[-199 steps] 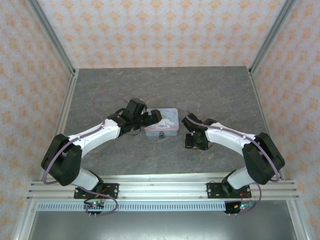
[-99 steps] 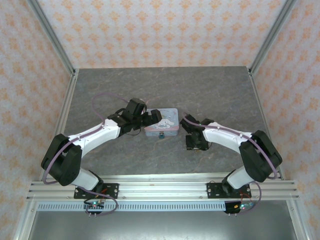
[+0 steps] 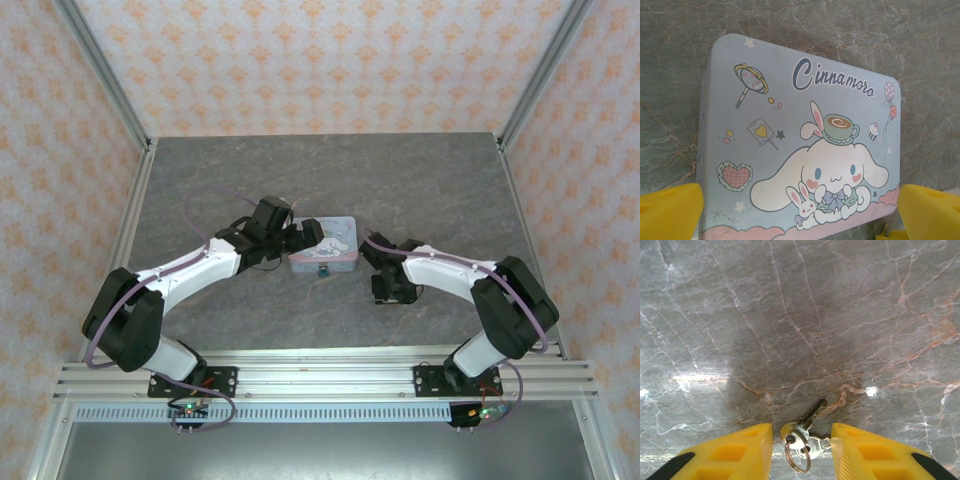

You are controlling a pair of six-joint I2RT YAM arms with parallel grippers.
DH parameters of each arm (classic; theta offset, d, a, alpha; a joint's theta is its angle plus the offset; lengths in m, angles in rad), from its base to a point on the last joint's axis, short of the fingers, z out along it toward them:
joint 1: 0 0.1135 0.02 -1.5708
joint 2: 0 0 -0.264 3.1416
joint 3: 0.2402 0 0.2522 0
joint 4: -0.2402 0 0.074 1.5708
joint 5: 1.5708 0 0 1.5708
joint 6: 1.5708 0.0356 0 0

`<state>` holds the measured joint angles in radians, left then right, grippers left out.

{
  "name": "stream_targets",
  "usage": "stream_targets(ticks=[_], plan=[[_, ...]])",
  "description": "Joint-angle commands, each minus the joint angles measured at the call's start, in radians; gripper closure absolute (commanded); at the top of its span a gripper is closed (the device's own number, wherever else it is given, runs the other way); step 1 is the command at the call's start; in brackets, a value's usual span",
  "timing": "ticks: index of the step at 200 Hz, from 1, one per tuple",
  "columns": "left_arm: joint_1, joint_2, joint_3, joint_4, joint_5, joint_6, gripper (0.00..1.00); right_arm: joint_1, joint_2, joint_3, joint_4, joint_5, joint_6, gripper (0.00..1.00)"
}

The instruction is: Unlock a padlock with a key

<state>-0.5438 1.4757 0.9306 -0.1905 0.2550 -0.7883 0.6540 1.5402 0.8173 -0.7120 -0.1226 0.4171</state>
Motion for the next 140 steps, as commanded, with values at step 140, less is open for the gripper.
stream_targets(ticks=[140], plan=[[-0.012, 0.002, 0.043, -0.002, 0.007, -0.009, 0.0, 0.003, 0.038, -0.036, 0.042, 0.023, 0.012, 0.73]])
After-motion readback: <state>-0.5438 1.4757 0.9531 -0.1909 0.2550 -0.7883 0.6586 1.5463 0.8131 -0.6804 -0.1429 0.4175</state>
